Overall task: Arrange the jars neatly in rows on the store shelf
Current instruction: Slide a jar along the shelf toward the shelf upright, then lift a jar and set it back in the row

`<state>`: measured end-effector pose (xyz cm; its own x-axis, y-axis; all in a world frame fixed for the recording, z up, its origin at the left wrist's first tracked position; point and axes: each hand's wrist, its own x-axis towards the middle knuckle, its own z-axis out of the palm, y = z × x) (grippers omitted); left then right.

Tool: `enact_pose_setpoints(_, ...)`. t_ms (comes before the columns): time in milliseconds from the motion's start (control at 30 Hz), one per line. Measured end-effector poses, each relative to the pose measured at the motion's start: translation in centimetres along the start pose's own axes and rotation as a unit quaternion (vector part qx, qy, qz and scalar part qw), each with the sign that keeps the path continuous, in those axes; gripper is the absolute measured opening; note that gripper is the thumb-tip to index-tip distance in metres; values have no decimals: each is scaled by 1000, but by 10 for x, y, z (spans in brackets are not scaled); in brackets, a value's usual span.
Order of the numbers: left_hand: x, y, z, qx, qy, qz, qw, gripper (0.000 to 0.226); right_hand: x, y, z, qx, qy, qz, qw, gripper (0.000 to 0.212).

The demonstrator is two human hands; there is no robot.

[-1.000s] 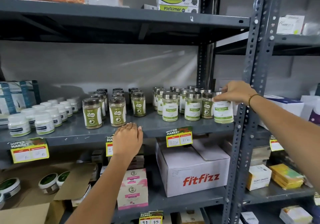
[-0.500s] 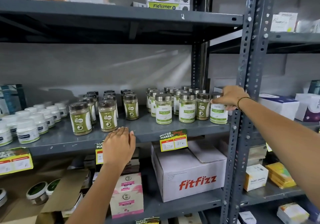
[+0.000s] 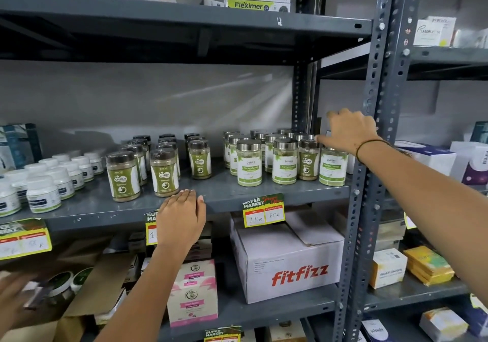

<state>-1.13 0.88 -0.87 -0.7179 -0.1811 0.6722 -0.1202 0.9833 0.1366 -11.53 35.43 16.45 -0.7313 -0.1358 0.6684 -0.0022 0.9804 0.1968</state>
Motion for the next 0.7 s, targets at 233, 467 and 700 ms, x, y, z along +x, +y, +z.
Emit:
enact_pose_setpoints(233, 0, -1, 1, 5, 0, -2, 1000, 37, 27, -22, 0, 154, -154, -81, 973, 60)
enact_pose_setpoints(467, -1, -1, 3, 11, 11, 3, 1000, 47, 44, -19, 26, 188, -313, -58, 929, 73)
enact_pose_setpoints(700, -1, -1, 3, 24, 10, 10, 1000, 49, 53, -17, 36, 264, -331, -34, 905, 69)
